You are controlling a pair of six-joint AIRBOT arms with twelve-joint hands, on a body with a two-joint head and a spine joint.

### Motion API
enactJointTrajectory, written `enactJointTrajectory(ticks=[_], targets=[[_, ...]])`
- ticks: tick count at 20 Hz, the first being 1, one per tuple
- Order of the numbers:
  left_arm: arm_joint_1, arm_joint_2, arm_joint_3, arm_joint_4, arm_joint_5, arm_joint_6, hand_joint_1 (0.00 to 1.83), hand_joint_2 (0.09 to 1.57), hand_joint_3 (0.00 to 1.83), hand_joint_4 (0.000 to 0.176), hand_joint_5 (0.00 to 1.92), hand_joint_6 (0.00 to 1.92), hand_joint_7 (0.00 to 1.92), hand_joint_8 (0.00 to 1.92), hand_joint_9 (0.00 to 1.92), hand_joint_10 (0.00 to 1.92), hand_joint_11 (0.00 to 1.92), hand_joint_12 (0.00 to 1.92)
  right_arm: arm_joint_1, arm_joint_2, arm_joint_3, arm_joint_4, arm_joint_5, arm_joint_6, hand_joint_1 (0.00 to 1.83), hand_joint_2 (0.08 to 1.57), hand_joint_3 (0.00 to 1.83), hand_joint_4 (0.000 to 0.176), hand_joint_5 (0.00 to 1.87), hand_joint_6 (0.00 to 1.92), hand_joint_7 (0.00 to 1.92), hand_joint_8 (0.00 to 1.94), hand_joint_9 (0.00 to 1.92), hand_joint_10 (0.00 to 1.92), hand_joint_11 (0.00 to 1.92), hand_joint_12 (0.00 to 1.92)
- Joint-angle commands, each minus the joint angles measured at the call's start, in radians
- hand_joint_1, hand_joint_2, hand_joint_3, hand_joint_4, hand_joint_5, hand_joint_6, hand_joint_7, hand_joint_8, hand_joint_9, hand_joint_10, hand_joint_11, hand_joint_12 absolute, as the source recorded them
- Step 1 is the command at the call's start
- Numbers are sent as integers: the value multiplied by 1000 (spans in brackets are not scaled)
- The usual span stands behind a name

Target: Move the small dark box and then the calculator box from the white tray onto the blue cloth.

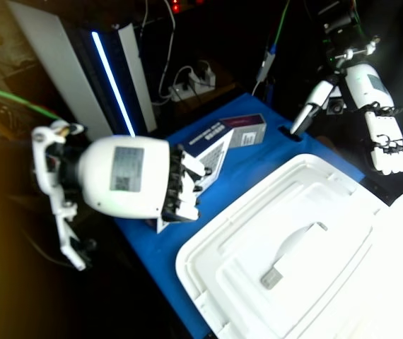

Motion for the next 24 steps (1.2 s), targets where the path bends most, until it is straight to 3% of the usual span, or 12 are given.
enactJointTrajectory(ticks=[1, 4, 6, 7, 8, 12, 13, 14, 15, 20, 22, 24], targets=[[-2, 3, 0, -38, -101, -5, 426, 858, 5, 149, 0, 0, 115, 1, 96, 11, 53, 100, 0, -6, 0, 53, 79, 1, 1263, 1123, 0, 0, 946, 756, 1047, 1119, 1083, 1281, 920, 1738], [-2, 3, -2, -38, -104, -5, 448, 833, 0, 138, 0, 0, 131, 5, 96, 6, 39, 109, -8, -8, 0, 58, 79, -1, 1269, 1117, 0, 0, 964, 716, 1036, 1161, 1067, 1314, 890, 1768], [-1, 3, -2, -38, -104, -5, 442, 837, 0, 135, 0, 0, 130, 3, 92, 4, 38, 114, -10, -8, -1, 58, 79, -1, 1164, 1105, 0, 0, 993, 934, 1139, 672, 1095, 1258, 957, 1747], [-1, 3, -2, -38, -104, -5, 449, 843, 0, 133, 0, 0, 125, 1, 93, 4, 34, 114, -10, -7, -2, 58, 79, -1, 1003, 1051, 0, 0, 791, 344, 1072, 460, 972, 1139, 764, 1714], [0, 3, -2, -38, -104, -5, 454, 838, 0, 137, 0, 0, 131, 3, 100, 6, 32, 116, -10, -6, -3, 58, 79, -1, 858, 1000, 0, 0, 713, 86, 885, 173, 695, 672, 327, 1535], [2, 2, -2, -39, -104, -5, 459, 841, 0, 144, 6, 2, 138, 3, 106, 5, 34, 132, -11, -1, -11, 58, 79, -1, 669, 980, 0, 0, 463, 0, 705, 1, 641, 116, 142, 1321], [3, 2, -2, -39, -104, -5, 475, 843, 1, 155, 12, 4, 131, 0, 97, 1, 21, 131, -11, 1, -13, 57, 79, -1, 554, 968, 0, 49, 229, 0, 451, 0, 504, 30, 102, 1193], [3, 2, -2, -40, -104, -5, 487, 840, 0, 156, 20, 6, 134, 2, 97, 1, 19, 136, -11, 2, -15, 57, 79, -2, 494, 949, 0, 129, 74, 0, 145, 0, 394, 5, 154, 1144], [3, 2, -2, -40, -104, -5, 479, 846, 2, 156, 12, 2, 134, 1, 104, 3, 22, 144, -11, 4, -19, 57, 79, -2, 461, 937, 0, 161, 14, 0, 73, 0, 375, 2, 163, 1132], [4, 0, -1, -42, -104, -4, 458, 857, 0, 147, 5, 0, 147, 0, 112, 1, 0, 283, -11, 10, -30, 55, 80, -7, 410, 966, 6, 174, 0, 0, 25, 0, 235, 0, 27, 1122], [4, 0, -1, -42, -105, -4, 462, 855, 0, 156, 0, 0, 145, 1, 112, 2, 0, 258, -7, 10, -33, 55, 80, -7, 425, 956, 0, 176, 0, 0, 0, 0, 93, 6, 0, 789], [4, -1, 0, -43, -105, -4, 443, 860, 2, 155, 0, 0, 113, 0, 95, 0, 0, 232, 8, 10, -33, 55, 80, -7, 352, 899, 0, 176, 0, 0, 0, 0, 30, 5, 0, 803]])
